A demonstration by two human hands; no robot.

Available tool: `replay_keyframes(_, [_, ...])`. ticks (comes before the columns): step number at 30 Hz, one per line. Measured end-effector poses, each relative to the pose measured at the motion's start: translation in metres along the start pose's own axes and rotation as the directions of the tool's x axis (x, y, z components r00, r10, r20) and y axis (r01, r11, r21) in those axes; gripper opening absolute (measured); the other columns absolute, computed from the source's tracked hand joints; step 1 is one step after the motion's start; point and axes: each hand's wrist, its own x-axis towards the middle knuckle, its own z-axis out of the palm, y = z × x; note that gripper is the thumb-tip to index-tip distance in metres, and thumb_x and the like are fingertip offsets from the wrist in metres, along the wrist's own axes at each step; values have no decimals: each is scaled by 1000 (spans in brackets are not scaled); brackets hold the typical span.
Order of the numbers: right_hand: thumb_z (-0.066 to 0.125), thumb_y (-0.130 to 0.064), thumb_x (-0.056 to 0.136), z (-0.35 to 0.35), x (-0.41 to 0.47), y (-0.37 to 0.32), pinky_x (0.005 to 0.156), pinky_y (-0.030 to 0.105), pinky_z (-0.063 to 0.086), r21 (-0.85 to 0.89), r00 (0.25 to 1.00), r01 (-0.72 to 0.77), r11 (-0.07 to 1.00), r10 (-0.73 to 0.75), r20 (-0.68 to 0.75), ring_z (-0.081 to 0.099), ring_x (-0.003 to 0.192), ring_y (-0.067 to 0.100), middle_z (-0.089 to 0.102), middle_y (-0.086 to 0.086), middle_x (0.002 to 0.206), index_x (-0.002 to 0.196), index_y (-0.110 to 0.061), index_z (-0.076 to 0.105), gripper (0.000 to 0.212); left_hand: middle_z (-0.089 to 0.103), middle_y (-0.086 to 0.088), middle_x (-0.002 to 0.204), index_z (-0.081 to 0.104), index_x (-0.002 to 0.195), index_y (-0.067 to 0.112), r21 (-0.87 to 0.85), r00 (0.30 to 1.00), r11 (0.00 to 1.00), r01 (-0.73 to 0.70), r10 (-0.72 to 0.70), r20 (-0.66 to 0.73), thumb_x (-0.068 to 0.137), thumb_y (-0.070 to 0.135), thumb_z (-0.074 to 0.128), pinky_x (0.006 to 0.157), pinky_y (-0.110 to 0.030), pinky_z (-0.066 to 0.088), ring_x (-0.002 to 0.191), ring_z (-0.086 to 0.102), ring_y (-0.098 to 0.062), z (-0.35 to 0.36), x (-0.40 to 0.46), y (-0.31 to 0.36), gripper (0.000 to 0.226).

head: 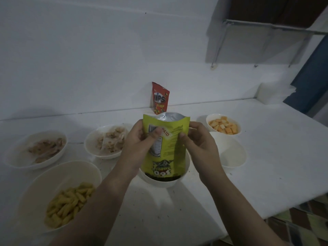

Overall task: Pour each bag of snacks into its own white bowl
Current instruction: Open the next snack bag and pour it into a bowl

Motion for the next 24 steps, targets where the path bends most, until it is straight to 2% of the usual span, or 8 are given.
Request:
replay_keyframes(4, [68,-6,91,-6,2,5,86,45,59,15,995,-11,1000,12,-99,70,95,27,75,6,93,93,-17,67,11,76,1,95,64,106,14,16,1000,1000,-6,6,29,77,33,68,72,-27,57,91,72,-14,5,5,2,35])
replay_keyframes(7, [68,-5,90,-11,3,4,89,50,57,34,997,-26,999,29,-78,68,97,31,72,12,95,95,-14,68,10,77,2,88,68,96,17,5,998,1000,-29,29,-53,75,32,69,67,-25,56,83,73,-13,9,10,1,26])
replay_keyframes(11, [70,-16,88,-9,5,-2,79,32,59,101,996,-68,993,61,66,71,99,20,75,3,103,113,-14,69,25,77,0,87,69,94,15,-70,995,996,-47,40,-88,75,27,69,65,-26,57,82,73,-15,12,16,1,22])
replay_keyframes(14, [68,-18,90,-3,9,-4,75,33,57,136,997,-69,988,73,-27,74,88,22,78,7,95,98,-12,76,13,77,-1,87,68,93,13,-106,995,993,-54,45,-84,74,25,70,64,-26,57,82,74,-17,16,17,0,23])
replay_keyframes(16, [67,-19,90,-1,13,-4,75,33,58,148,995,-73,986,82,-56,75,88,23,78,9,95,99,-8,75,16,77,1,88,68,95,15,-98,997,993,-58,52,-58,74,25,69,65,-26,57,83,74,-15,14,17,-1,23])
replay_keyframes(19, [67,-26,87,-2,18,-12,78,37,61,266,994,-38,963,64,-88,74,93,29,77,14,99,105,0,71,32,77,7,98,65,106,20,43,994,998,-42,37,101,79,23,68,73,-23,57,92,72,-11,3,17,-5,27])
replay_keyframes(22, [65,-16,90,-5,23,-20,68,28,59,273,991,17,962,20,-130,75,83,20,78,7,91,100,0,72,20,74,26,89,67,101,32,284,983,958,-33,-19,180,83,26,68,73,-10,51,89,69,4,-5,14,-14,20])
replay_keyframes(24, [64,-13,92,-3,24,-21,65,23,57,266,991,39,963,-2,-136,74,80,15,78,3,87,97,-3,73,15,75,22,91,69,99,33,279,986,960,-2,-45,163,80,29,68,77,-15,55,91,71,0,-9,14,-19,20])
